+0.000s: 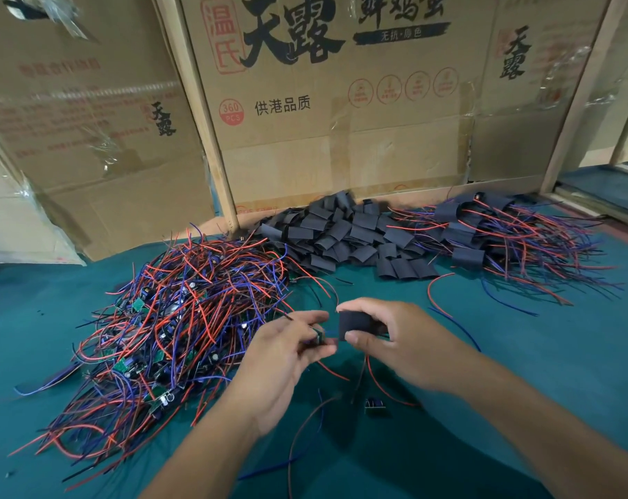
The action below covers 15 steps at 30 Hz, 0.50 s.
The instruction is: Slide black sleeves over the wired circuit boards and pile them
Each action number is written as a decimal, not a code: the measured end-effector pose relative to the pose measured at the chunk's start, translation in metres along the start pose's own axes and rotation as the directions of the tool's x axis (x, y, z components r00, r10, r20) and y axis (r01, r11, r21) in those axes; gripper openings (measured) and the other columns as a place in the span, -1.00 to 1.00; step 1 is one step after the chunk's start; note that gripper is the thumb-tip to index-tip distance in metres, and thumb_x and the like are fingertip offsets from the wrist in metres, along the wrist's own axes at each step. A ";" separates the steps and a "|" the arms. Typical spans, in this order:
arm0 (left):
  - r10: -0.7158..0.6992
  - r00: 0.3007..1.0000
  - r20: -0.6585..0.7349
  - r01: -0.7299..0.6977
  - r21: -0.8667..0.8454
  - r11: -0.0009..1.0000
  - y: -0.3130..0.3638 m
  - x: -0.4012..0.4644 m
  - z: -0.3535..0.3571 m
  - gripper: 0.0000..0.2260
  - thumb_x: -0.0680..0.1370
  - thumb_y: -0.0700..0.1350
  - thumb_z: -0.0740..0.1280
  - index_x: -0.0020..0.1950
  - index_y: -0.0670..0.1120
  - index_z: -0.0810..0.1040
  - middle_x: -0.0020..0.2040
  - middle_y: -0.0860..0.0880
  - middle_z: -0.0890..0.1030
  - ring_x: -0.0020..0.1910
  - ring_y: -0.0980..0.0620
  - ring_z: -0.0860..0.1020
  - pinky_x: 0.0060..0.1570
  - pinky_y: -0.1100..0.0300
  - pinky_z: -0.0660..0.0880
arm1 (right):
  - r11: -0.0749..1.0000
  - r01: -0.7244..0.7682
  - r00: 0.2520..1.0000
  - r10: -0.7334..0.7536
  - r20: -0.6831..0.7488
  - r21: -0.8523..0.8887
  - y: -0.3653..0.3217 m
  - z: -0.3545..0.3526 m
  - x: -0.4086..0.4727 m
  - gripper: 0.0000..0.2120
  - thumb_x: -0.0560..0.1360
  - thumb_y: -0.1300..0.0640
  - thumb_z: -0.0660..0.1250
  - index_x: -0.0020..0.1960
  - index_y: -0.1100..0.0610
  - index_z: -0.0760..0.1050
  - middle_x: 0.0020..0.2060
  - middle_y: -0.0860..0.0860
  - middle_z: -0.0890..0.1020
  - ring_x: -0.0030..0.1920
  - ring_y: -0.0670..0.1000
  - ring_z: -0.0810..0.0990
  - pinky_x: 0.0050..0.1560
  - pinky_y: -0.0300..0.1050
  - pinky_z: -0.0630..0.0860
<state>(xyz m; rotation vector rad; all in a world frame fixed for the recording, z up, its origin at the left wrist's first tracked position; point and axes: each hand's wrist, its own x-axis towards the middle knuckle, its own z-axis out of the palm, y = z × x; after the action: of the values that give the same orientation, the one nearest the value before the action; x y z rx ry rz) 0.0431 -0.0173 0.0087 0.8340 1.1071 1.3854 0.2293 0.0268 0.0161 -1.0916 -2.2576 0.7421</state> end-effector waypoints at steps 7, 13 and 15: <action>0.098 0.990 0.098 -0.127 0.368 0.921 -0.003 -0.002 -0.007 -0.83 0.59 -0.30 0.33 0.15 -0.24 0.64 -0.03 -0.21 0.70 -0.12 0.07 0.67 -0.09 0.33 0.56 | 0.999 0.025 0.998 -0.023 0.052 -0.032 0.002 0.001 -0.001 -0.62 0.48 -0.01 0.41 0.28 -0.08 0.48 0.10 0.00 0.65 0.08 0.02 0.59 0.16 0.05 0.51; 0.002 0.998 0.066 -0.014 0.177 0.984 0.006 -0.004 -0.004 -0.82 0.58 -0.42 0.26 0.13 -0.36 0.59 -0.02 -0.35 0.64 -0.05 -0.05 0.64 0.01 0.19 0.63 | 0.996 0.025 0.999 -0.023 0.024 -0.084 0.007 0.000 0.003 -0.57 0.52 -0.05 0.42 0.36 -0.04 0.46 0.15 -0.06 0.64 0.13 -0.04 0.57 0.20 -0.05 0.46; -0.046 0.991 0.123 0.035 0.088 0.995 0.009 -0.005 -0.008 -0.78 0.57 -0.47 0.22 0.18 -0.37 0.53 -0.04 -0.33 0.64 -0.01 -0.11 0.68 0.06 0.21 0.61 | 0.994 0.030 0.999 -0.027 0.025 -0.101 0.008 -0.002 0.003 -0.58 0.53 -0.07 0.40 0.35 -0.04 0.47 0.14 -0.08 0.64 0.12 -0.06 0.56 0.18 -0.09 0.45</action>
<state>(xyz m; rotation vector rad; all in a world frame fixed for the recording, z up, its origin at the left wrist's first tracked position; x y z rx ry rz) 0.0336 -0.0224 0.0155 0.9422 1.0872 1.2419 0.2333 0.0338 0.0121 -1.1002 -2.3483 0.6380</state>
